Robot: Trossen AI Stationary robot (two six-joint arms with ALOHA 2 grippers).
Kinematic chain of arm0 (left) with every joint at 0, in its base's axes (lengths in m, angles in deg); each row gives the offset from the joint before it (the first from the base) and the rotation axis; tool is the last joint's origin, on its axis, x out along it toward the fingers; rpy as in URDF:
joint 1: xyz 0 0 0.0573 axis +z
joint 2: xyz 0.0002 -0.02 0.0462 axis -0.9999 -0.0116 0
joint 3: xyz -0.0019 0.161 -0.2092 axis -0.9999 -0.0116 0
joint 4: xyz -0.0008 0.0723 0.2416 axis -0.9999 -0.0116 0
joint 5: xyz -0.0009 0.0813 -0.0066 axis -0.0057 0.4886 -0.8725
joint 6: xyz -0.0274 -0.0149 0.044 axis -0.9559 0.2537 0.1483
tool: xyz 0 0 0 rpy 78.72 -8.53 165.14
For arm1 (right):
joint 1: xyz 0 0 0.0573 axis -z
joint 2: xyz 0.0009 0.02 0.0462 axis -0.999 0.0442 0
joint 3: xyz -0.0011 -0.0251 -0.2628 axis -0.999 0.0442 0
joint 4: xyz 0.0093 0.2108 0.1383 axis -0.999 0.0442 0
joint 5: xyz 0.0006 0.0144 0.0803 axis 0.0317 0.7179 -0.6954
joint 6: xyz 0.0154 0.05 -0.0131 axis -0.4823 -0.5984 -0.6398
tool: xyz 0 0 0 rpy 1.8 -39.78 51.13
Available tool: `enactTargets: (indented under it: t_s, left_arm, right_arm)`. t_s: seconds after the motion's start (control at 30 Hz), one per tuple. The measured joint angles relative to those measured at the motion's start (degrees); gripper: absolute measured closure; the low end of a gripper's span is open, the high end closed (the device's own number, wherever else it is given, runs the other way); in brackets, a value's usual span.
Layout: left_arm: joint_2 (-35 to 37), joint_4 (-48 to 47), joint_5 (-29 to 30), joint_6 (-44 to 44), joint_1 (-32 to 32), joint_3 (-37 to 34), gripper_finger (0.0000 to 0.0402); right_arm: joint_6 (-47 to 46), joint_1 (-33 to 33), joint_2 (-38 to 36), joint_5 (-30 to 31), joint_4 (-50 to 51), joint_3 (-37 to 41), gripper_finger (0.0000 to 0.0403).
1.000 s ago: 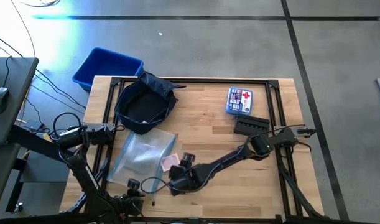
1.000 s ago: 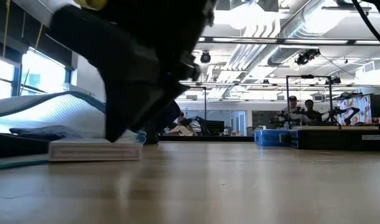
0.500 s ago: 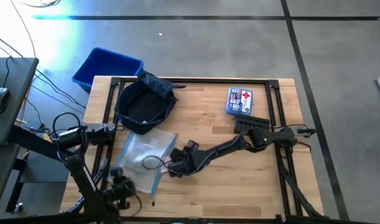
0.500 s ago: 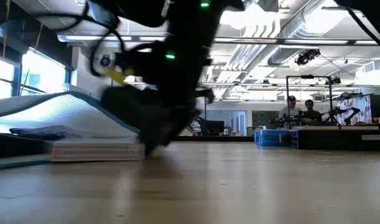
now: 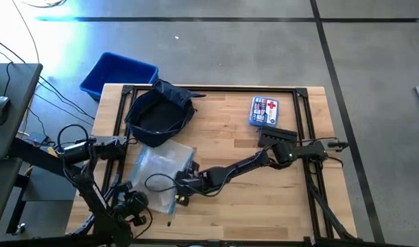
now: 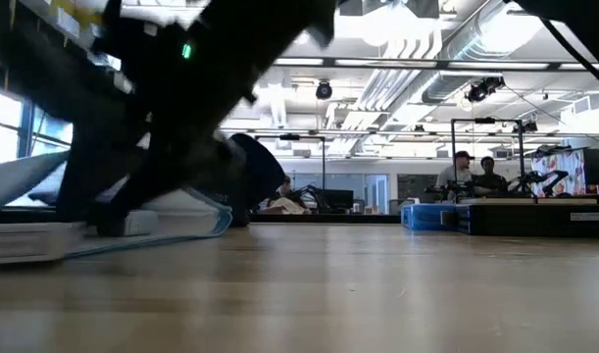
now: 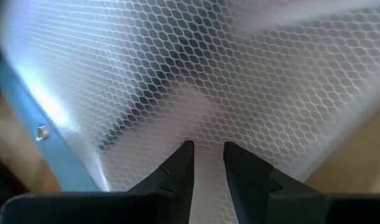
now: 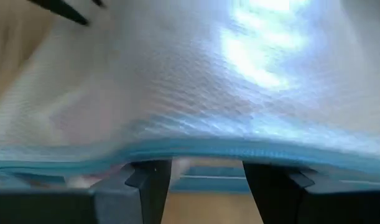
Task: Unpack backpack
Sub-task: Put the red game card into the transparent zip bag
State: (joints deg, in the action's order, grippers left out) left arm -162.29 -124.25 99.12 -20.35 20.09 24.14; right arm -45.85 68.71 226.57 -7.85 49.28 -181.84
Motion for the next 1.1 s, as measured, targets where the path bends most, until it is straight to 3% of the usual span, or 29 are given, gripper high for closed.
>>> enactTargets:
  t_s: [0.2,0.37,0.8,1.1]
  left_arm:
    - [0.0,0.7,2.1,0.2,-0.3,0.4,0.0332]
    - [0.0,1.3,2.0,1.1,-0.4,0.4,0.0332]
    - [0.0,1.5,2.0,1.2,-0.5,0.5,0.0332]
    - [0.0,1.7,2.1,1.3,-0.5,0.5,0.0332]
  right_arm:
    - [9.8,-1.2,-0.7,-14.7,2.4,-1.1,0.0222]
    - [17.4,-1.3,-0.8,-21.3,1.8,-1.1,0.0221]
    - [22.5,1.4,-0.7,-23.3,2.0,-1.1,0.0213]
    - [26.2,2.8,0.4,-22.4,2.0,-1.1,0.0087]
